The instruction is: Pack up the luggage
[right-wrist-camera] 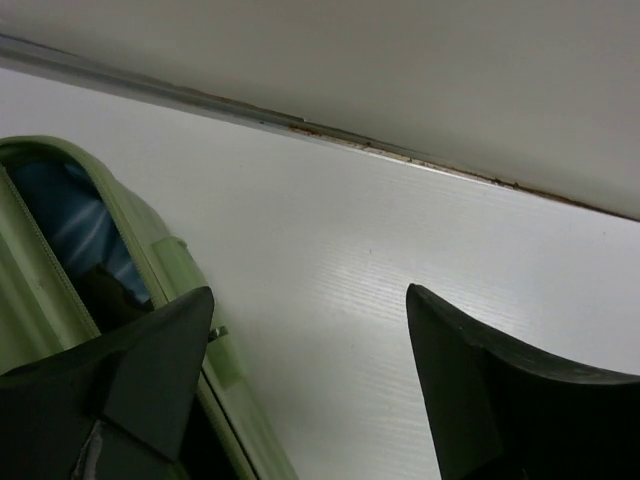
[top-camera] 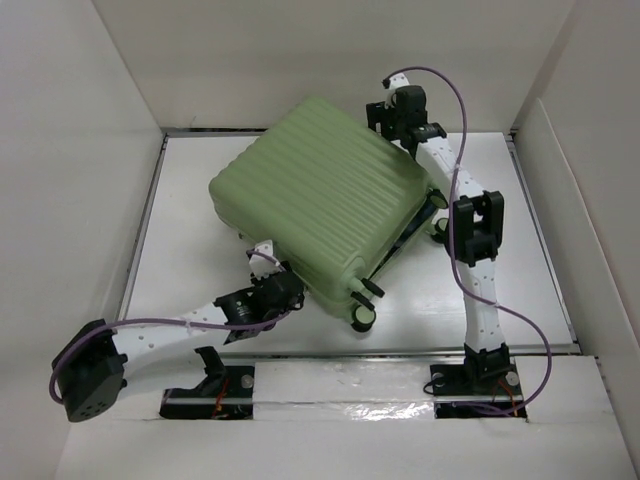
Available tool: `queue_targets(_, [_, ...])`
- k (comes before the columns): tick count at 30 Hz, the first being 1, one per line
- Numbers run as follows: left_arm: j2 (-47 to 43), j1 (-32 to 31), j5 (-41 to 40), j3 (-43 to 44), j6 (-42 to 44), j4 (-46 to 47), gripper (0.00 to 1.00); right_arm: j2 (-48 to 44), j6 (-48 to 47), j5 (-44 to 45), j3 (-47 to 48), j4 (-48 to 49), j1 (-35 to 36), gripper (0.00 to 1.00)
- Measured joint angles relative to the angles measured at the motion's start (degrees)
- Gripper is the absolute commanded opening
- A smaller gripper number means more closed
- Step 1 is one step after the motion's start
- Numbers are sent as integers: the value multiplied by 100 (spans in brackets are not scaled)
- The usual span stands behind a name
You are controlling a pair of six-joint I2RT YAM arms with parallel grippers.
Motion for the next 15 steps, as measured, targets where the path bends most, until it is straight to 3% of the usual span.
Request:
queue_targets(2, [-278, -149, -9, 0, -31, -417, 58, -173, 70, -33, -142, -83, -26, 90])
queue_targets(9, [-1904, -260, -431, 651, 341, -1843, 55, -1248, 334, -442, -431, -417, -197, 96])
queue_targets(11, [-2107, -177, -708, 1145, 654, -1950, 55, -1773, 424, -579, -514, -428, -258, 97])
queue_targets(15, [-1899, 26, -1016, 2234, 1102, -1123, 52, -3051, 498, -828, -885, -293, -245, 97])
